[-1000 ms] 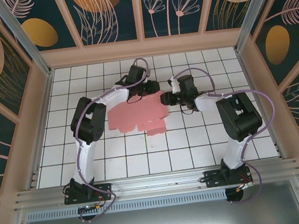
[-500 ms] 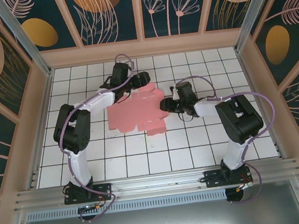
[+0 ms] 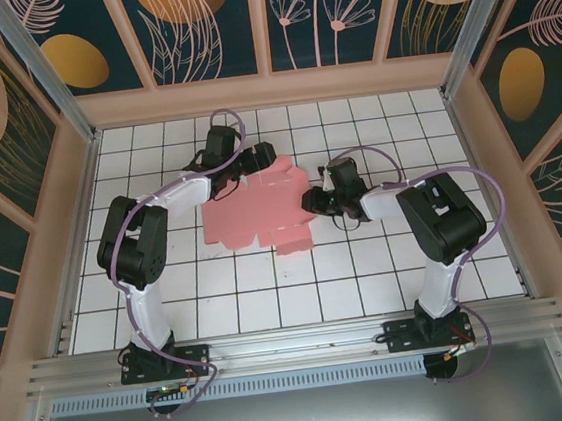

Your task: Fold the paper box

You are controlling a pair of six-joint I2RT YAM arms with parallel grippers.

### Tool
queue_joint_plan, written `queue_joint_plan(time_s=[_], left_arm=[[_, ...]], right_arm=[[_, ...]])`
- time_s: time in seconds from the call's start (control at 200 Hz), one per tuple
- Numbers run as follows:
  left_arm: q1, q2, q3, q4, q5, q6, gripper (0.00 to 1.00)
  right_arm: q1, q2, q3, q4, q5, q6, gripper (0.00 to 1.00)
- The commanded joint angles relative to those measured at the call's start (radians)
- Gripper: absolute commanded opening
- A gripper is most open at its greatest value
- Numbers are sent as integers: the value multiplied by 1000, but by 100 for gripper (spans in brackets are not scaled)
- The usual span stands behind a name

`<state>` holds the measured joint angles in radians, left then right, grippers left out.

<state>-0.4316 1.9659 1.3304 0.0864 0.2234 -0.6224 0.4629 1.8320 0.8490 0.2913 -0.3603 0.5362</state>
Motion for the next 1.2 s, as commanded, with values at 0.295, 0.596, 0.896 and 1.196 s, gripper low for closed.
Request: queue_joint_plan(time_s=[0.295, 0.596, 0.896, 1.196], left_arm=[[22, -62, -48, 69, -38, 31, 99], [54, 30, 34, -79, -21, 119, 84], [53, 158, 193, -302, 41, 309, 91], [53, 247, 285, -355, 113, 340, 86]], right_arm=[[-17, -63, 0, -35, 81, -173, 0], [-119, -80, 61, -165, -62, -455, 0], [-149, -62, 118, -237, -146, -537, 0], [-152, -73, 121, -262, -175, -568, 0]])
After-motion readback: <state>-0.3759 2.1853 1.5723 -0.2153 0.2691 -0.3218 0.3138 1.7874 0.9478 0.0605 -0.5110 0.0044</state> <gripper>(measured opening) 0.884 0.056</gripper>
